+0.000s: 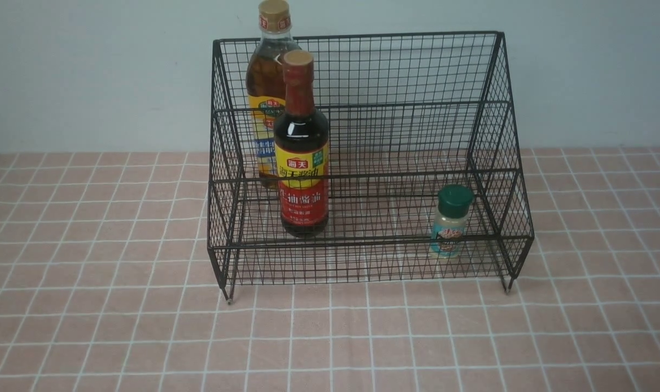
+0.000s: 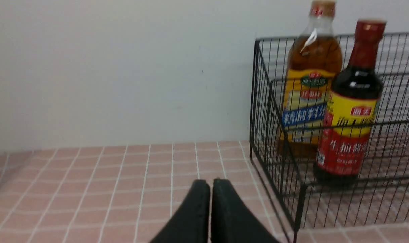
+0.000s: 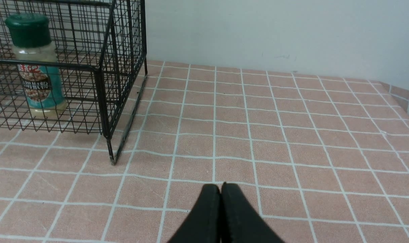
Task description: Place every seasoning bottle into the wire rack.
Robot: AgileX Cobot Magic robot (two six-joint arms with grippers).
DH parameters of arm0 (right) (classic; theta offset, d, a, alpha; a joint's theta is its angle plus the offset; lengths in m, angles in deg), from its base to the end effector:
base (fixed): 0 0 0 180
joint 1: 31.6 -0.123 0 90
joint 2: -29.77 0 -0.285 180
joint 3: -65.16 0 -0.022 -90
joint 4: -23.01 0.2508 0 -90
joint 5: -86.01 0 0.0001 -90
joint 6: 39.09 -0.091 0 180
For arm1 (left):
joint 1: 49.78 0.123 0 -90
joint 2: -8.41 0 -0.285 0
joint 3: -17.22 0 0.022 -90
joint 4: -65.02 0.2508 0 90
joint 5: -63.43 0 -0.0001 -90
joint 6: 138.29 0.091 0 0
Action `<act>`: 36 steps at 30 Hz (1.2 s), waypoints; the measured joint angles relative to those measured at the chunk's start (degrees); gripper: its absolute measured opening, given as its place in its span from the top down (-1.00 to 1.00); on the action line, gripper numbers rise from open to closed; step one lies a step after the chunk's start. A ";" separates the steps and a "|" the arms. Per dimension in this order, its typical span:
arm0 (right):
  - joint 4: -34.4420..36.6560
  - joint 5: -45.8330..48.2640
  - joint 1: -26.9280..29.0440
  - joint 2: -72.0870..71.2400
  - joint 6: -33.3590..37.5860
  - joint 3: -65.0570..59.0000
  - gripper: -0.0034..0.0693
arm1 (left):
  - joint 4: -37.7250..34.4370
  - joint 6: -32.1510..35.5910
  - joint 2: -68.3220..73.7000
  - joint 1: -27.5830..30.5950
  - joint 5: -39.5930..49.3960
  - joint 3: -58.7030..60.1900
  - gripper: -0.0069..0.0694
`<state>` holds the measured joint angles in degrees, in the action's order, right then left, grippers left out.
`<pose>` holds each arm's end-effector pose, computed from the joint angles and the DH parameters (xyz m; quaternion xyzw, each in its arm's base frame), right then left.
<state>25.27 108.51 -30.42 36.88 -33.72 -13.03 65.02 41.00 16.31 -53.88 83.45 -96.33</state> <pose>0.0520 0.0003 0.1729 -0.0193 0.8077 -0.0168 0.5891 0.0439 -0.0031 0.2440 0.0217 0.7332 -0.0285 0.6790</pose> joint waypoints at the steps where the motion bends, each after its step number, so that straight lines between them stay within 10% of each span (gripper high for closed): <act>1: 0.00 0.00 0.00 0.00 0.00 0.00 0.95 | -0.39 0.00 -0.50 0.13 -0.55 2.23 0.84; 36: 0.00 0.00 0.00 0.00 0.00 0.00 0.95 | -0.69 -0.19 -0.78 0.41 1.05 12.38 0.84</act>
<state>25.27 108.51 -30.42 36.88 -33.72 -13.03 64.33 40.82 15.54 -53.47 84.50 -83.95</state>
